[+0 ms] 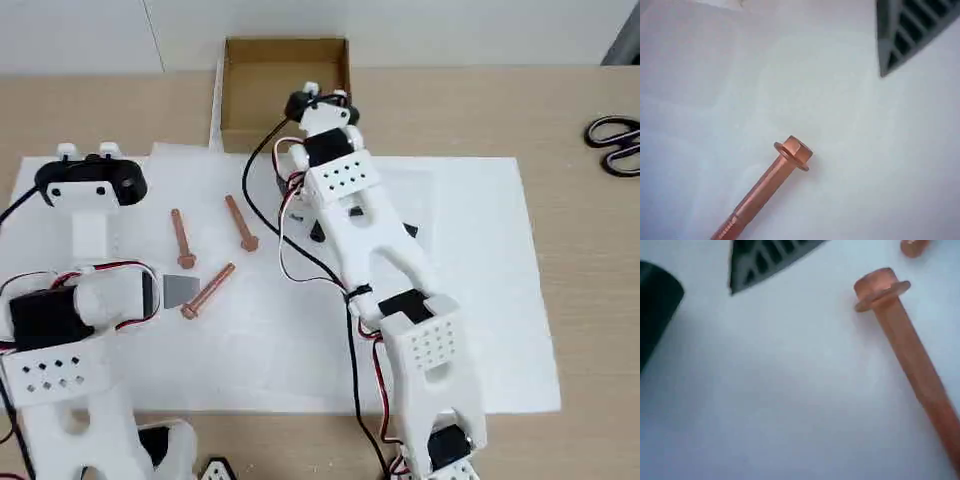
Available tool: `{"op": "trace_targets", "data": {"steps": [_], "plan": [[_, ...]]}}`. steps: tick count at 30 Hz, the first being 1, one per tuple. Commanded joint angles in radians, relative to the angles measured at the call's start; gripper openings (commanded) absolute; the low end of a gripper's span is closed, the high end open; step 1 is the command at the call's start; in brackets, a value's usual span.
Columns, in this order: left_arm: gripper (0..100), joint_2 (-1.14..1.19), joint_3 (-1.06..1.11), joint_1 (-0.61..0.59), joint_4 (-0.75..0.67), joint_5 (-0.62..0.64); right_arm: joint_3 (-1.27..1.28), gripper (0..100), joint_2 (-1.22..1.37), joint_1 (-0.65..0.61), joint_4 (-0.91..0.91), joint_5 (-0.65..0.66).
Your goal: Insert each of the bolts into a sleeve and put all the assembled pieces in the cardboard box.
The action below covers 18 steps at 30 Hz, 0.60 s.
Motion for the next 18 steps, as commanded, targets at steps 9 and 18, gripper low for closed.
{"op": "trace_targets", "data": {"steps": [9,18], "plan": [[32,-0.014,0.001,-0.005,-0.003,-0.008,-0.043,15.1,0.051,0.019,-0.065,-0.011],[32,-0.012,0.002,-0.005,-0.003,-0.008,-0.043,15.1,0.119,0.027,-0.139,-0.008]]}}
